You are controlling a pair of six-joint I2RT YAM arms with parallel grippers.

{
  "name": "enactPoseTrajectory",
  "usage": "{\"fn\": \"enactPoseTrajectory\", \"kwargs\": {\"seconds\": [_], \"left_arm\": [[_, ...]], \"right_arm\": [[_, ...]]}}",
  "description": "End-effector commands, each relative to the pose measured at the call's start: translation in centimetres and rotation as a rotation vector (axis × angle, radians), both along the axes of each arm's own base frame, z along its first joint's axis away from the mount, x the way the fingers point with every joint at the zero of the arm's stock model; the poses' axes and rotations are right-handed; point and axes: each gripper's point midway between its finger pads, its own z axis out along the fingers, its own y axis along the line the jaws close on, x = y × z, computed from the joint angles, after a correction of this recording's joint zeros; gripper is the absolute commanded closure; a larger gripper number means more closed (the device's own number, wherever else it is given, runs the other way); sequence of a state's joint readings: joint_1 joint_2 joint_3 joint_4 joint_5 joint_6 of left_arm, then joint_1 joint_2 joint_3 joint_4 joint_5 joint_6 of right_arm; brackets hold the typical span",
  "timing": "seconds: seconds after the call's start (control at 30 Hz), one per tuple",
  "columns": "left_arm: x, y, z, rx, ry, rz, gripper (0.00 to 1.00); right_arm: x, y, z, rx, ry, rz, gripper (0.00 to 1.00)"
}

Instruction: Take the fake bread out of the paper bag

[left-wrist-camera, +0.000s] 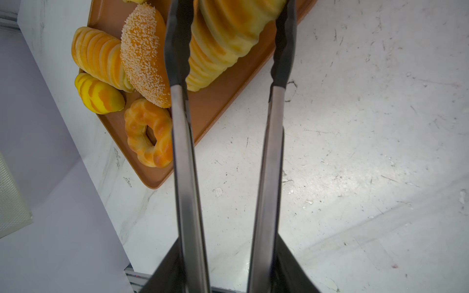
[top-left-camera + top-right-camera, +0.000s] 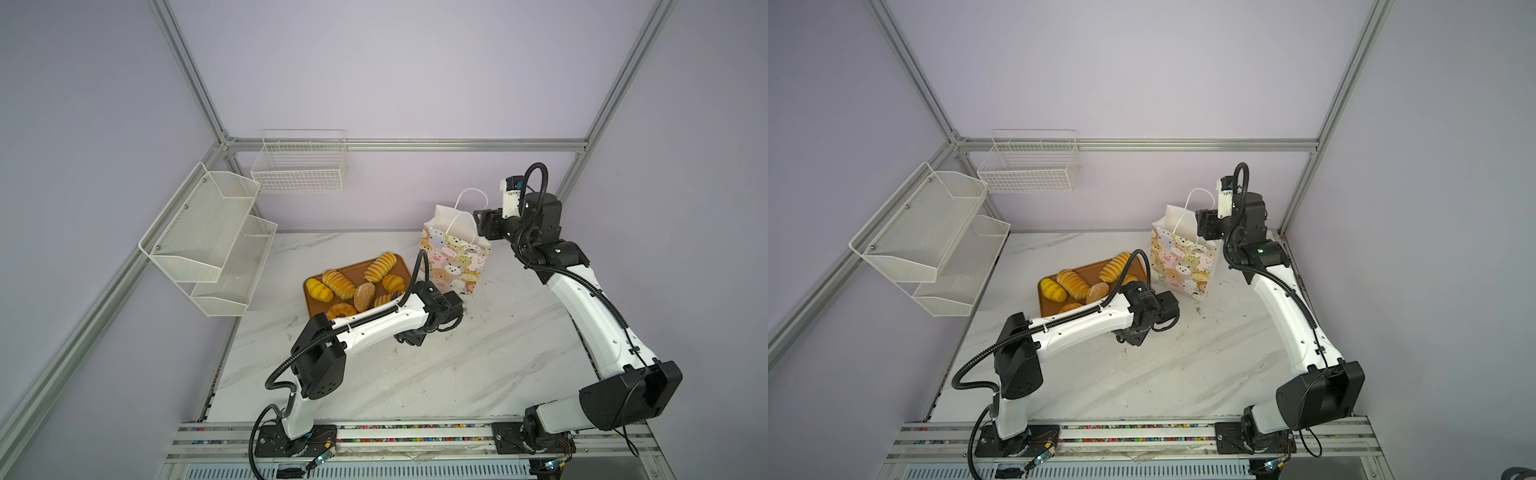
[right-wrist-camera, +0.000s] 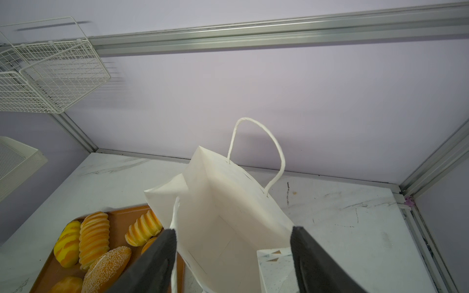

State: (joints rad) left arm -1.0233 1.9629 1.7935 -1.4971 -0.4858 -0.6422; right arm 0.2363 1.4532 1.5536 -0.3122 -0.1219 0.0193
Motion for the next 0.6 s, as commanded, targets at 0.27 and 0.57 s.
{"fn": "enactPoseTrajectory", "kwargs": {"seconds": [0.27, 0.57], "left_arm": [[-0.3, -0.9, 3.3, -0.154, -0.020, -0.030, 0.51], [-0.8, -1.6, 5.6, -0.276, -0.050, -0.052, 0.56]], "right_arm": [[0.4, 0.9, -1.0, 0.018, 0.052, 0.039, 0.27], [-0.3, 0.1, -0.1, -0.001, 0.019, 0.009, 0.27]]}}
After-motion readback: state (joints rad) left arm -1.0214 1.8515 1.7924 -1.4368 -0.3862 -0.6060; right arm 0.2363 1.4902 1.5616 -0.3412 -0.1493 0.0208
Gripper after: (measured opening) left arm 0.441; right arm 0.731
